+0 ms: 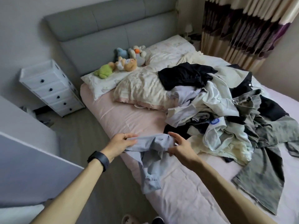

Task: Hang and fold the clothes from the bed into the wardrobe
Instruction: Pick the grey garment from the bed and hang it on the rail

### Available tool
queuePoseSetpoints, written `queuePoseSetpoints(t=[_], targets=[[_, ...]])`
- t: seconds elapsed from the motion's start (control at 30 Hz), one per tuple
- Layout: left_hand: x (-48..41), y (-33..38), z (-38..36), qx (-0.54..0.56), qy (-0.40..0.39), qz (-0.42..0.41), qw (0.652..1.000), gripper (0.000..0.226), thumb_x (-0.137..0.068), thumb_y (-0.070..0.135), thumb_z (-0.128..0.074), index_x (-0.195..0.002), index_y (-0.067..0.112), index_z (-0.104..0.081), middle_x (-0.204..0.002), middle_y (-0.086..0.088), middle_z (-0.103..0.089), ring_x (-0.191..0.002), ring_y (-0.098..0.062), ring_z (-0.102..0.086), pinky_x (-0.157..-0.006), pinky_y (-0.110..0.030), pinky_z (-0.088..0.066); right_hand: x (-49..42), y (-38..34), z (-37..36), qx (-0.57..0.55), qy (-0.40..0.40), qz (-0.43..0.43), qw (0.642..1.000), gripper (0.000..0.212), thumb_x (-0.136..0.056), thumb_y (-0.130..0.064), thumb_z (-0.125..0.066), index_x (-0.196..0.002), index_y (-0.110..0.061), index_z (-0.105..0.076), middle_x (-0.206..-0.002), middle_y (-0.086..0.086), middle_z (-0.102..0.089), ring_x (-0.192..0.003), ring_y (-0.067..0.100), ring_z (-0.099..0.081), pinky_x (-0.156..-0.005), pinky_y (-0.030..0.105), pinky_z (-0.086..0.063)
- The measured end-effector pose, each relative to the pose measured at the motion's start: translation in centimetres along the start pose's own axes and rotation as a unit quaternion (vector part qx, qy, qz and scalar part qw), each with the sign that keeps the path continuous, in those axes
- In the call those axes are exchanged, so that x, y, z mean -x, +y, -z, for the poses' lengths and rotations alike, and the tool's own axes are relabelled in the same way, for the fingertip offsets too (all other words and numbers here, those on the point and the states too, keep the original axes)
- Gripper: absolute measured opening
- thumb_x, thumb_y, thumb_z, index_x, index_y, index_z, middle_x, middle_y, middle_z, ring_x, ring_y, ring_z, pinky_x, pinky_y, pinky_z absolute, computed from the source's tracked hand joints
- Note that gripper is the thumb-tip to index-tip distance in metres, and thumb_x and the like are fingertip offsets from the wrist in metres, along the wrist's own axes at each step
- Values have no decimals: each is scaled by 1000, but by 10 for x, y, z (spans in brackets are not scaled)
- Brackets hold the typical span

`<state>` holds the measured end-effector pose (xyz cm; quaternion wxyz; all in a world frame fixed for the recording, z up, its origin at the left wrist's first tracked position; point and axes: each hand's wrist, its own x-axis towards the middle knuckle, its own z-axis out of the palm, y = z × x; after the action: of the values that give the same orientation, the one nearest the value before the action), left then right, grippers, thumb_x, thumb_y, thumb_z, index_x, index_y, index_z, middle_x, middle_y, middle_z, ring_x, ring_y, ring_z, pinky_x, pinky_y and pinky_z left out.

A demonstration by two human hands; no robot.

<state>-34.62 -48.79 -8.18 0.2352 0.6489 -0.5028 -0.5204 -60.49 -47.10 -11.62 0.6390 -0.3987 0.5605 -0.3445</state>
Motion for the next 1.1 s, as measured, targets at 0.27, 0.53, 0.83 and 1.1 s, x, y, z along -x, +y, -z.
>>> queuePoseSetpoints(t=[0.27,0.53,0.83,1.1], targets=[[39,-15,48,-115,39,-45,992,15,-90,3,-69,-104,-3,-70,-92,-8,-66,-82,-13,-56,-66,-18,-44,-15,-25,-39,340,81,140,926,19,-91,-25,-61,-78,-12,-65,-66,-2,-71,-68,21,-69,-72,42,-57],[61,-29,122,-83,196,-50,976,19,-101,16,-56,-91,5,-68,-72,2,-53,-68,-8,-46,-53,-10,-33,-37,-72,-104,362,122,204,902,26,-96,-30,-53,-71,-22,-52,-77,-8,-55,-98,23,-54,-73,31,-35],[87,-51,201,167,320,-24,932,30,-100,28,-58,-130,25,-54,-113,5,-65,-85,-2,-63,-73,-25,-50,-46,-145,-226,269,-31,168,948,26,-99,-37,-48,-97,-18,-66,-91,5,-70,-80,22,-70,-54,31,-53],[115,-98,137,151,319,-79,932,63,-78,84,-40,-126,44,-41,-119,25,-52,-96,17,-55,-72,-6,-41,-45,-177,-313,61,-67,86,992,18,-98,-14,-54,-103,0,-64,-96,19,-70,-73,23,-75,-60,37,-61]])
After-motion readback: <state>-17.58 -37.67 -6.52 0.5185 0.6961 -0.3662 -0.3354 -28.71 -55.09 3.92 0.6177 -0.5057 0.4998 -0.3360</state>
